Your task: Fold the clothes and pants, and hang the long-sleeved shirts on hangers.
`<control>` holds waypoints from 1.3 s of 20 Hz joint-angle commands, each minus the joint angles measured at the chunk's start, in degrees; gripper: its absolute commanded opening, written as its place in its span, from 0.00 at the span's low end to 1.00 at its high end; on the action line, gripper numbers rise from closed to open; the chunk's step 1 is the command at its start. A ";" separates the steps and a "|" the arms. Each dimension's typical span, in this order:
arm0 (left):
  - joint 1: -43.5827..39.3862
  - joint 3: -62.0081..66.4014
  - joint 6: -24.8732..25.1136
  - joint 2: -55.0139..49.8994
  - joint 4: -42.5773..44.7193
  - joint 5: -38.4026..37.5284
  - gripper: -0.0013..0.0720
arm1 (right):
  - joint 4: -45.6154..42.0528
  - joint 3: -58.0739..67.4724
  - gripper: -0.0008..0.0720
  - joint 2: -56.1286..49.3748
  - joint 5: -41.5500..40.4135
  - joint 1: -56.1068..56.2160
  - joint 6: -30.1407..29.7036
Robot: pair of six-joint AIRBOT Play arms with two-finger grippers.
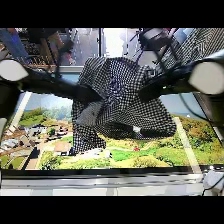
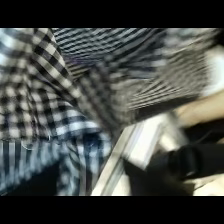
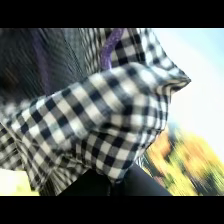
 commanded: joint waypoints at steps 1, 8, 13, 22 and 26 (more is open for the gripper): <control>-5.77 -0.02 -0.26 0.04 10.27 1.62 0.69 | 6.86 -0.07 0.04 3.96 -13.99 -5.01 8.07; -2.47 -0.02 -5.29 3.37 10.25 -4.22 0.69 | -15.21 -0.04 0.04 5.05 -21.59 -23.61 28.74; 1.70 -0.02 -4.02 5.46 10.23 -4.90 0.69 | -28.11 -0.04 0.04 6.16 5.42 -47.43 19.21; 10.67 -0.02 -0.98 5.49 12.76 -10.67 0.68 | -33.09 6.03 0.03 8.90 -20.00 -89.22 36.11; 13.42 -0.02 -1.18 5.46 12.70 -13.84 0.68 | -29.44 6.01 0.04 5.62 -36.81 -102.53 46.86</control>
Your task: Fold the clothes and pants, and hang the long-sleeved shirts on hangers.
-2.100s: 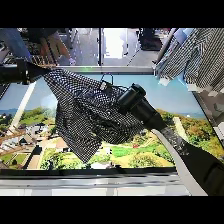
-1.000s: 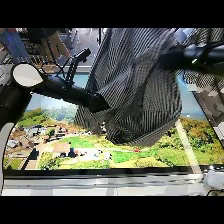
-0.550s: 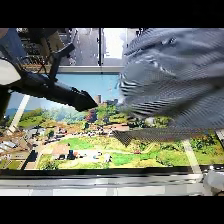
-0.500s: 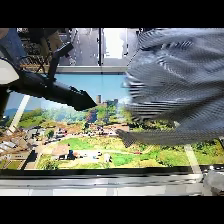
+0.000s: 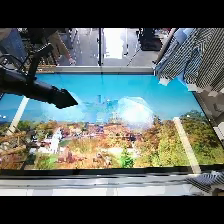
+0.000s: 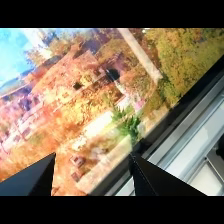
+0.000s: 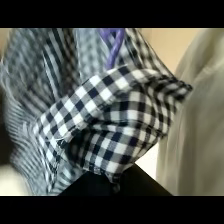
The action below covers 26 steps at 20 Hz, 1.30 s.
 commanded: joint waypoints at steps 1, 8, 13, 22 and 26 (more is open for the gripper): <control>2.16 -0.02 -0.50 0.02 0.09 -2.71 0.68 | 5.11 0.46 0.04 -3.32 -14.14 -13.31 7.96; 2.14 -0.02 -6.80 0.02 -0.17 -2.80 0.68 | 18.60 -5.64 0.04 -7.28 -29.09 -28.52 1.75; 2.14 -0.02 -8.22 0.02 -0.17 -2.82 0.68 | 20.81 -6.27 0.04 -9.49 -29.24 -29.29 0.22; 2.14 -0.02 -8.20 -0.07 -0.17 -2.78 0.68 | 28.89 -6.91 0.71 -5.07 -24.98 -29.27 -10.05; 2.14 -0.02 -8.20 -0.15 -0.15 -2.78 0.68 | 45.75 -6.91 0.73 1.18 -25.14 -29.27 -10.03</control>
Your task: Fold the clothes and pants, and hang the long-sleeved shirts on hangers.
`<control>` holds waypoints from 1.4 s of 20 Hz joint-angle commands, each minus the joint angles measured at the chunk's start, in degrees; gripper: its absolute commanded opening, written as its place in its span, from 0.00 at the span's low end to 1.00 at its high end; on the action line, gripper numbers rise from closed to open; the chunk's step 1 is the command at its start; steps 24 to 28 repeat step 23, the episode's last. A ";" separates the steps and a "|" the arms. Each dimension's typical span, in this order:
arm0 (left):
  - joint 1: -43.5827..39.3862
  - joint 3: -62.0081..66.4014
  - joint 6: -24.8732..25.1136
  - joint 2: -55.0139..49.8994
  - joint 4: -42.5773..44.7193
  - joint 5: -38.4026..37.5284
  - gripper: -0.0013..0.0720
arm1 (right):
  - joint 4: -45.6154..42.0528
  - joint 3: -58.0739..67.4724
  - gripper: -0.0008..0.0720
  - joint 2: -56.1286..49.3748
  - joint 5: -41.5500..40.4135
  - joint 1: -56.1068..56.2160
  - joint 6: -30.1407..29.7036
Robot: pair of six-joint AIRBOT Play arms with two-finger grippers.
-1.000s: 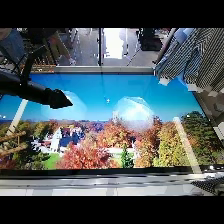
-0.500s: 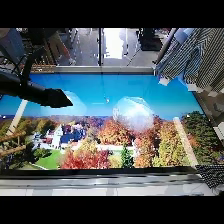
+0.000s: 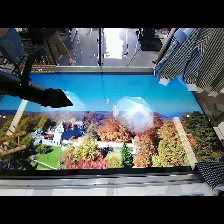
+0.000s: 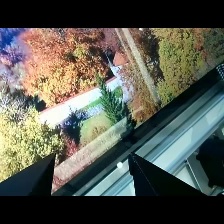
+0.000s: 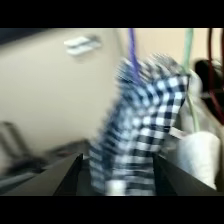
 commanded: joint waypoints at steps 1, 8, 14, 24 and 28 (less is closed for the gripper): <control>0.04 -0.02 0.04 -0.07 0.04 0.04 0.68 | 19.12 -0.02 0.73 5.46 -0.09 -0.02 -0.96; 0.04 0.02 10.12 0.33 11.85 2.45 0.62 | 58.12 -4.79 0.68 7.85 28.89 31.71 -30.99; -1.31 0.00 -18.82 4.55 54.05 24.85 0.49 | 23.43 -26.27 0.54 7.39 35.56 80.65 -26.82; -1.33 -0.02 -23.08 3.85 54.05 35.41 0.49 | 18.95 -30.38 0.57 4.55 12.74 102.53 -38.10; -1.33 -0.02 -23.08 3.85 54.05 35.41 0.49 | 18.95 -30.38 0.57 4.55 12.74 102.53 -38.10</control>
